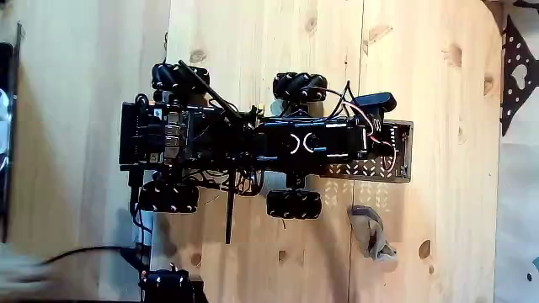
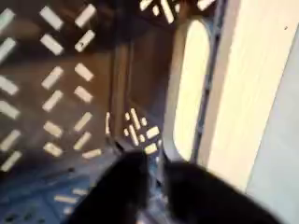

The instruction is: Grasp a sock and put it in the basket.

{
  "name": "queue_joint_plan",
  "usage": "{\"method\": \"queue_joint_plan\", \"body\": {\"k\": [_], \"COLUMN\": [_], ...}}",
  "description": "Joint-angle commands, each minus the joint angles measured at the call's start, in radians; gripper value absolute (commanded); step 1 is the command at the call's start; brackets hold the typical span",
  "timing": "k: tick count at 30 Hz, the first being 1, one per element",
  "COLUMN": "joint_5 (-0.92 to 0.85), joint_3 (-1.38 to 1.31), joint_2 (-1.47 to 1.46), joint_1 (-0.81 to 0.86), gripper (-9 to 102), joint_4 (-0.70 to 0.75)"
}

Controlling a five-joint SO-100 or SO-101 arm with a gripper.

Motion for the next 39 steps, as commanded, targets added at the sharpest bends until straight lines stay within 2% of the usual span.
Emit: {"method": "queue_joint_plan", "body": {"k": [1, 9, 13, 18, 25, 32, 39], "joint_5": [0.02, 0.018, 0.107, 0.143, 0.287, 0.301, 0.127], "joint_3": [0.0, 0.0, -0.005, -0.129, -0.571, -1.014, -1.25], "joint_2": [0.011, 0.011, 0.009, -0.063, -0.402, -0.884, -1.273], "joint_1": [-0.003, -0.005, -0.02, -0.054, 0.017, 0.135, 0.172], "gripper": [0, 0, 0, 0, 0, 0, 0], "joint_4": [0.14, 0.14, 0.132, 0.026, -0.043, -0.1, -0.215]}}
